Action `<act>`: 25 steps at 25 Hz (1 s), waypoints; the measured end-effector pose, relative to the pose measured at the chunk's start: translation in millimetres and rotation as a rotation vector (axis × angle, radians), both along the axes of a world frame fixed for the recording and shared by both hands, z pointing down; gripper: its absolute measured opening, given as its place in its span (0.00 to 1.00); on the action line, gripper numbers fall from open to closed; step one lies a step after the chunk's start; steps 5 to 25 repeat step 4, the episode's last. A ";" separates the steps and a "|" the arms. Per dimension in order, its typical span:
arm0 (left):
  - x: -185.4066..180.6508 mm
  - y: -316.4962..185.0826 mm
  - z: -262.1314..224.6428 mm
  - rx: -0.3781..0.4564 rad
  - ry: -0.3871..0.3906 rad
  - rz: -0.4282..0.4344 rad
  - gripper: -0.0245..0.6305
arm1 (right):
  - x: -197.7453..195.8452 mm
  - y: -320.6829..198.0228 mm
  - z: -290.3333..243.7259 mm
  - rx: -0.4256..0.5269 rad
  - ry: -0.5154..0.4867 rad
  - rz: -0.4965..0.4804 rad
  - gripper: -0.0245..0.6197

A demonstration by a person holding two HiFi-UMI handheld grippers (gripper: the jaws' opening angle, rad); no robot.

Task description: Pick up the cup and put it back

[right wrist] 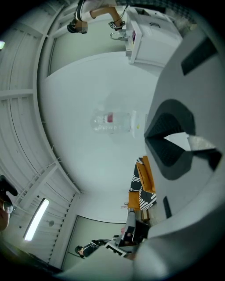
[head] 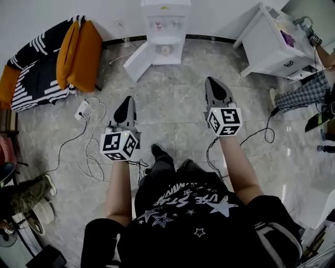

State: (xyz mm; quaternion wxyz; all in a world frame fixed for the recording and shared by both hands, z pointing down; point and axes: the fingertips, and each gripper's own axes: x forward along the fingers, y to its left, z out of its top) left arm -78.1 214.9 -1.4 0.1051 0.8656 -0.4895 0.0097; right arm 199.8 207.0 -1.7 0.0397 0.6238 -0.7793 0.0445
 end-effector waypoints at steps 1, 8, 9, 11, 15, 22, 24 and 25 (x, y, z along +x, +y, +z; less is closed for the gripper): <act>7.0 4.3 0.1 0.003 -0.012 0.004 0.05 | -0.2 6.1 1.9 -0.001 0.000 -0.015 0.05; 26.9 15.8 0.6 0.019 -0.056 0.010 0.05 | -2.6 21.2 6.8 0.008 -0.013 -0.061 0.05; 26.9 15.8 0.6 0.019 -0.056 0.010 0.05 | -2.6 21.2 6.8 0.008 -0.013 -0.061 0.05; 26.9 15.8 0.6 0.019 -0.056 0.010 0.05 | -2.6 21.2 6.8 0.008 -0.013 -0.061 0.05; 26.9 15.8 0.6 0.019 -0.056 0.010 0.05 | -2.6 21.2 6.8 0.008 -0.013 -0.061 0.05; 26.9 15.8 0.6 0.019 -0.056 0.010 0.05 | -2.6 21.2 6.8 0.008 -0.013 -0.061 0.05; 26.9 15.8 0.6 0.019 -0.056 0.010 0.05 | -2.6 21.2 6.8 0.008 -0.013 -0.061 0.05; 26.9 15.8 0.6 0.019 -0.056 0.010 0.05 | -2.6 21.2 6.8 0.008 -0.013 -0.061 0.05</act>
